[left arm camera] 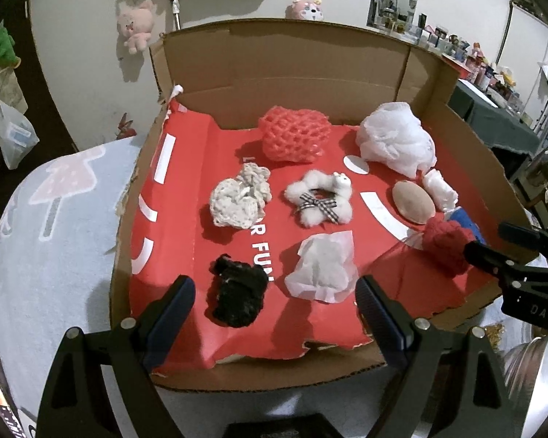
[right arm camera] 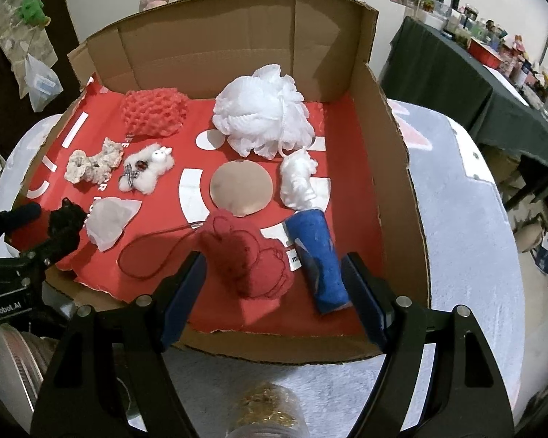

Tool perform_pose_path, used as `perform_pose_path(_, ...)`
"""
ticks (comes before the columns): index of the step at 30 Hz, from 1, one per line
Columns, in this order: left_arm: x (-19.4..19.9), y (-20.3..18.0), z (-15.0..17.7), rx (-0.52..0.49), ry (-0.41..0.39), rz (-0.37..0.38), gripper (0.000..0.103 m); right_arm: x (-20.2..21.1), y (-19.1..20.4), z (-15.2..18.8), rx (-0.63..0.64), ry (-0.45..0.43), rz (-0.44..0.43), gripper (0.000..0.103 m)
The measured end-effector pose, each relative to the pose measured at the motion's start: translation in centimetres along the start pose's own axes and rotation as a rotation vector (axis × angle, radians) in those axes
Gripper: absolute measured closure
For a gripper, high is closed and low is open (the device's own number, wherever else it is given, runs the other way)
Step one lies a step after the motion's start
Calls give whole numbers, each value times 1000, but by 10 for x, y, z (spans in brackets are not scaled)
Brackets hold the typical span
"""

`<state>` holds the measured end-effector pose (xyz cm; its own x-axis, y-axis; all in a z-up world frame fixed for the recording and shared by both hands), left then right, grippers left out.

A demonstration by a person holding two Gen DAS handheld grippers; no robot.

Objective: Organize soft objects

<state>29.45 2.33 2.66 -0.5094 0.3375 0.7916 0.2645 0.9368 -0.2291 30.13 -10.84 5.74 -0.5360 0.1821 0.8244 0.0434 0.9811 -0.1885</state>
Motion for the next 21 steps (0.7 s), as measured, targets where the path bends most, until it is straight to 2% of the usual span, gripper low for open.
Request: perform_pose_path(21, -1, 3, 4, 14, 16, -9, 12, 0, 0, 6, 3, 7, 6, 27)
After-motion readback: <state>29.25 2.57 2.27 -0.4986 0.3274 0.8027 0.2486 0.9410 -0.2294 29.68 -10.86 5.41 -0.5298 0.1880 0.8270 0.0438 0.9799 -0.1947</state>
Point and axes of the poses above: each gripper's, at about its wrist camera, not at the fingertips, and x roughly against the way its jaws point, y to its left, z to its underside, the point moved 6 cm from there along -x, roughly the way its jaws point, and after that the axes turned 15 degrees about z, right-handed, at the moved point
